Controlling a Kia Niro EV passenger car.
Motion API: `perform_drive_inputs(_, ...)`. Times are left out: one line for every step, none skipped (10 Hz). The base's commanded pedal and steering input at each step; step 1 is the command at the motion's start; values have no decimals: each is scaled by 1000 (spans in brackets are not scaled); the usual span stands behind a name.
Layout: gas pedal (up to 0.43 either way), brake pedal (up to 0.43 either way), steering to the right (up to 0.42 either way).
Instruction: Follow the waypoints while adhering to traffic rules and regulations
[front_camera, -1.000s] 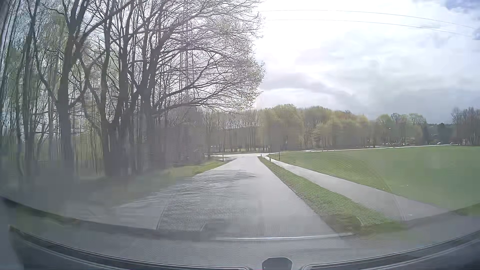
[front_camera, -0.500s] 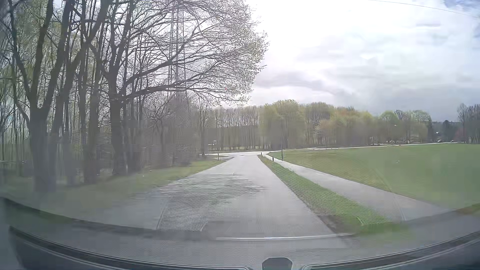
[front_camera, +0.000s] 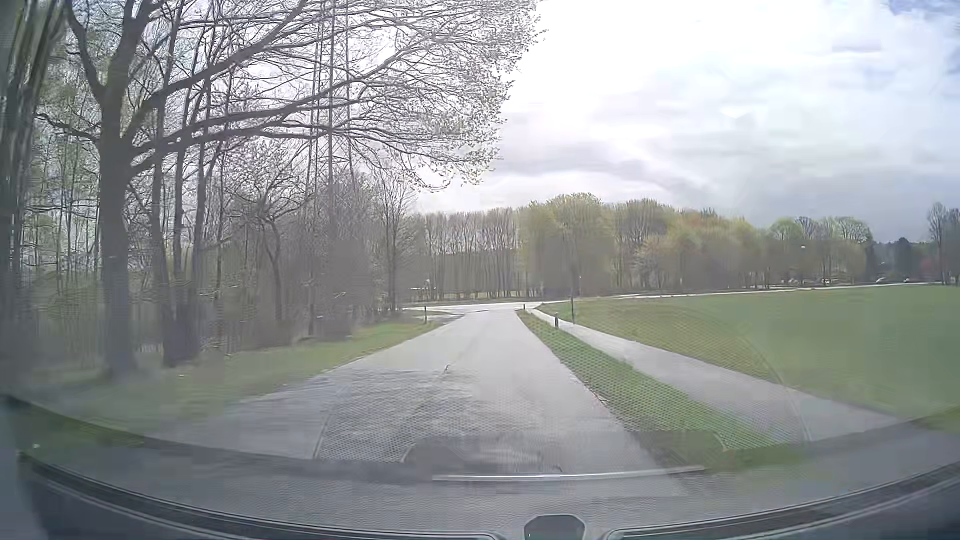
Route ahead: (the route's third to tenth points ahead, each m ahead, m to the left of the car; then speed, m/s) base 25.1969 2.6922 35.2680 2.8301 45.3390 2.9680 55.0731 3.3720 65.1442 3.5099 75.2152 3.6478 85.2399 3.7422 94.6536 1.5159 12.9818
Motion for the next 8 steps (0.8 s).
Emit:
perform_drive_inputs(110,0,-5)
perform_drive_inputs(110,0,-8)
perform_drive_inputs(110,0,-12)
perform_drive_inputs(110,0,-13)
perform_drive_inputs(110,0,-11)
perform_drive_inputs(110,0,-8)
perform_drive_inputs(110,0,-4)
perform_drive_inputs(110,0,-3)
